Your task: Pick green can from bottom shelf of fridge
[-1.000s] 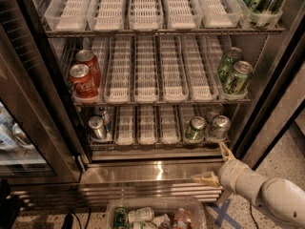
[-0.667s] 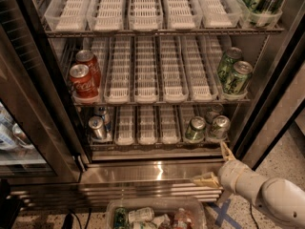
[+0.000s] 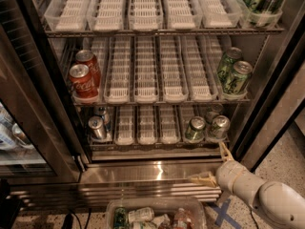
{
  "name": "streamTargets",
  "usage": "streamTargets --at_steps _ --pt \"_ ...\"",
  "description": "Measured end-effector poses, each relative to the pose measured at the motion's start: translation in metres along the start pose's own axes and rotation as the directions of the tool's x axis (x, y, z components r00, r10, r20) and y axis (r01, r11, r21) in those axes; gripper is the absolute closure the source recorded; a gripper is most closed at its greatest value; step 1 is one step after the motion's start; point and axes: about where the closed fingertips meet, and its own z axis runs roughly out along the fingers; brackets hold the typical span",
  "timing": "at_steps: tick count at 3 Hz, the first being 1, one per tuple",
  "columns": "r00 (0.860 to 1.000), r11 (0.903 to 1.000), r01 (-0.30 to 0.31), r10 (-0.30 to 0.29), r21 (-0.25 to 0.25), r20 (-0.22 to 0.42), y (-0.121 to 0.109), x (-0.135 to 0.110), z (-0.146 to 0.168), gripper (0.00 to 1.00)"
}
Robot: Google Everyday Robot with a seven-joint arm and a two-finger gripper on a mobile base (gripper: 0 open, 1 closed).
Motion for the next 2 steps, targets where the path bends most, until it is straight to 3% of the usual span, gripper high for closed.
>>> streamTargets --at_steps 1,2 --pt "0.997 0.9991 -0.019 0.016 0.037 0.071 -0.001 -0.012 0.018 0.00" --pt "0.991 0.9971 -0.045 0.037 0.062 0.131 -0.004 -0.024 0.033 0.14"
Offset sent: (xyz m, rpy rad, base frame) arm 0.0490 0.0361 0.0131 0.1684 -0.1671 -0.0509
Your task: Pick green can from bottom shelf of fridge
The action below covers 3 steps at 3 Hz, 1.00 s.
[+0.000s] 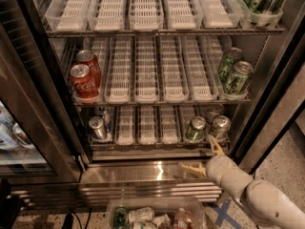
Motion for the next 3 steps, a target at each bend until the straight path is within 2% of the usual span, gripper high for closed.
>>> streamTargets --at_steps 1,3 --pt "0.999 0.9995 -0.019 0.018 0.026 0.038 -0.002 -0.005 0.008 0.29" --pt "0.993 0.9922 -0.086 0.078 0.090 0.085 -0.015 0.003 0.011 0.30"
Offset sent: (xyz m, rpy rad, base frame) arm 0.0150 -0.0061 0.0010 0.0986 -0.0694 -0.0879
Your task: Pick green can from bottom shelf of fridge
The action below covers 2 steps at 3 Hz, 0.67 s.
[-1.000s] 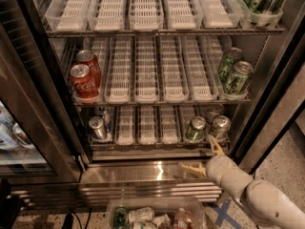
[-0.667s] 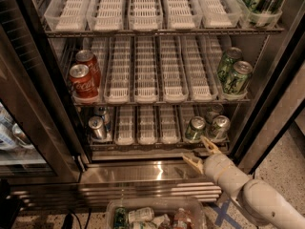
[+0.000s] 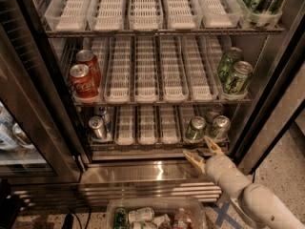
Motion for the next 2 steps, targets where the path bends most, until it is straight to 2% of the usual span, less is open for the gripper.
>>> streamTargets --at_steps 2 --pt "0.996 0.9922 -0.073 0.068 0.102 0.051 -0.024 0.011 0.013 0.31"
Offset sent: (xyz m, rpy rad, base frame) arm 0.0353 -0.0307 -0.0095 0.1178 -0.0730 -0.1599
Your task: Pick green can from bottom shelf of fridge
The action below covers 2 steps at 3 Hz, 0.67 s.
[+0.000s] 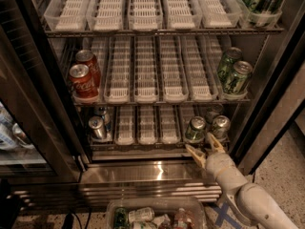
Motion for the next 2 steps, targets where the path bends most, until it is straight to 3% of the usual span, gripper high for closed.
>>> streamTargets --at_steps 2 --pt "0.999 0.9972 -0.037 0.034 0.066 0.043 -0.0098 -0.0025 0.0151 0.29"
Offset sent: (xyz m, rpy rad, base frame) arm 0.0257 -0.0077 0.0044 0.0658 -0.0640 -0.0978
